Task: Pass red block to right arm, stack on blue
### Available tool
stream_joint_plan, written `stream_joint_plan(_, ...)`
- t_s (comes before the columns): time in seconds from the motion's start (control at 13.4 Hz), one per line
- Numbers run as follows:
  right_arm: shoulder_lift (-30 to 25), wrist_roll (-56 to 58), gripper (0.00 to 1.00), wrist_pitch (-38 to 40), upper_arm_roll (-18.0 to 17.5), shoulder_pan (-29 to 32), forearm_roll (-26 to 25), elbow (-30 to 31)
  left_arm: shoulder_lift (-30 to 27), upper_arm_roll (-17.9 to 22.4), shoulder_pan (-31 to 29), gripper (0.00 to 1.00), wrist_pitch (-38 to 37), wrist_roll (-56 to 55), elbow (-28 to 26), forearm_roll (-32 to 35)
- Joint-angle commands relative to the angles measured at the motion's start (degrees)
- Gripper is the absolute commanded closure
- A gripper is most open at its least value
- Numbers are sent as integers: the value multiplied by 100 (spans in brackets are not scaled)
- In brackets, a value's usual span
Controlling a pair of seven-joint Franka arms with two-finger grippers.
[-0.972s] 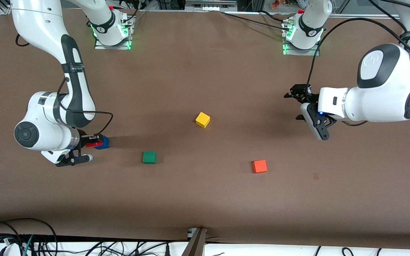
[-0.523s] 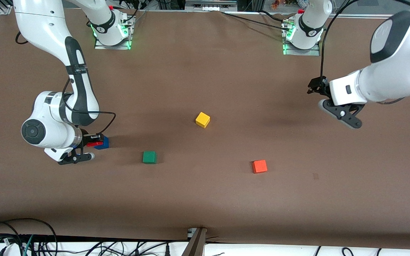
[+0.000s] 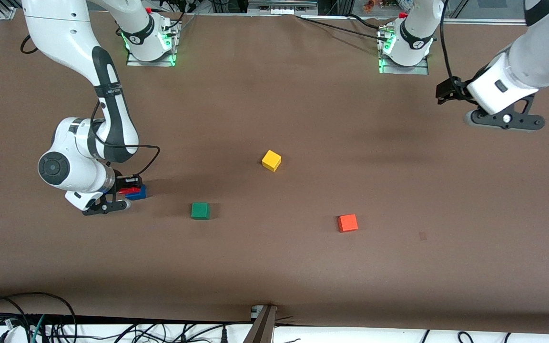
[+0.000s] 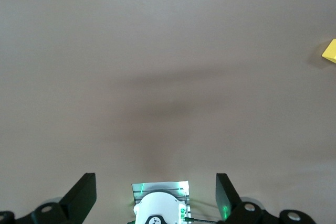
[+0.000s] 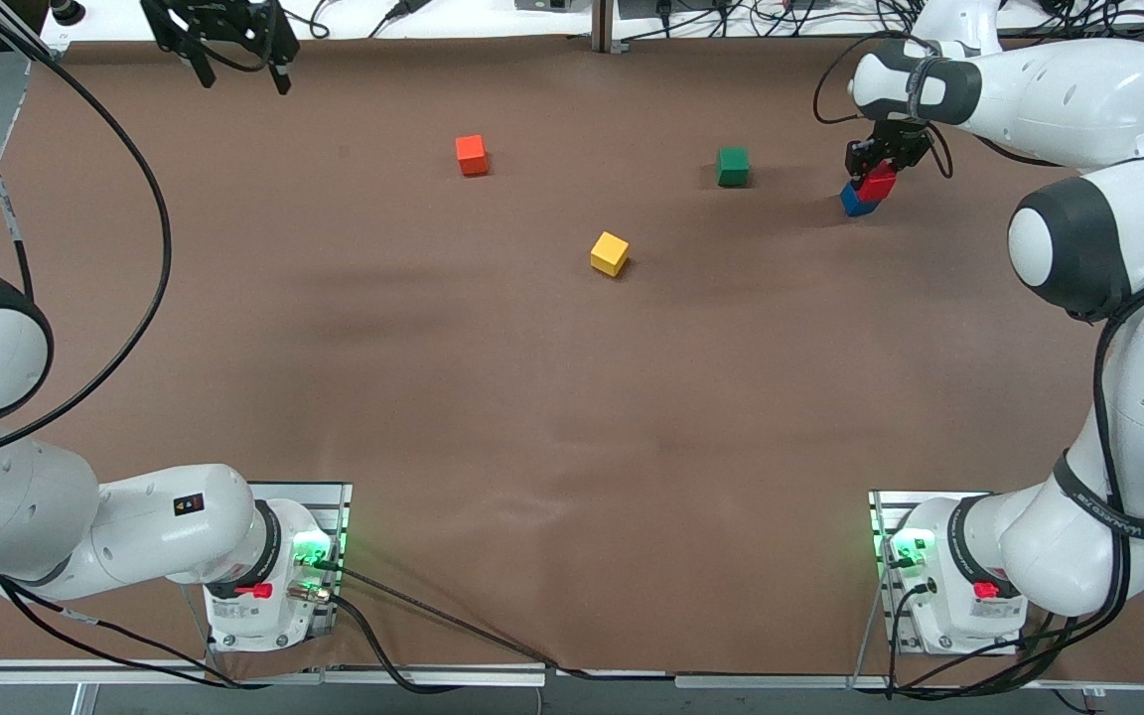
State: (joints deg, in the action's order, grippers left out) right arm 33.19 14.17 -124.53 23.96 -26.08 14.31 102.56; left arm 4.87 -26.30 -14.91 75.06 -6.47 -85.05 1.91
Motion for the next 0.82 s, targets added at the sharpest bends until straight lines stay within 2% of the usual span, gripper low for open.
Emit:
stream_joint_plan(0.0,-226,-63,81,-176,91,-91,-113,273,-327,736,530,0,462,-65,-247,117)
stream_joint_plan(0.07,-252,-63,81,-255,100,-91,-113,300,-537,1271,934,0,1023,-57,-562,91)
stream_joint_plan(0.15,-261,-63,81,-325,100,-91,-104,335,-661,1642,1294,0,1437,-57,-818,90)
stream_joint_plan(0.22,-269,-63,81,-378,100,-91,-104,344,-732,1837,1428,0,1702,-48,-1003,117)
stream_joint_plan(0.37,-313,-63,81,-510,100,-99,-104,440,-986,1979,1517,0,2238,57,-1442,143)
stream_joint_plan(0.52,-357,-72,81,-651,109,-170,-104,546,-1207,2304,1806,0,2426,303,-1734,161)
stream_joint_plan(0.75,-384,-265,81,-651,135,-284,-104,581,-1181,2402,1852,0,2347,514,-1665,230)
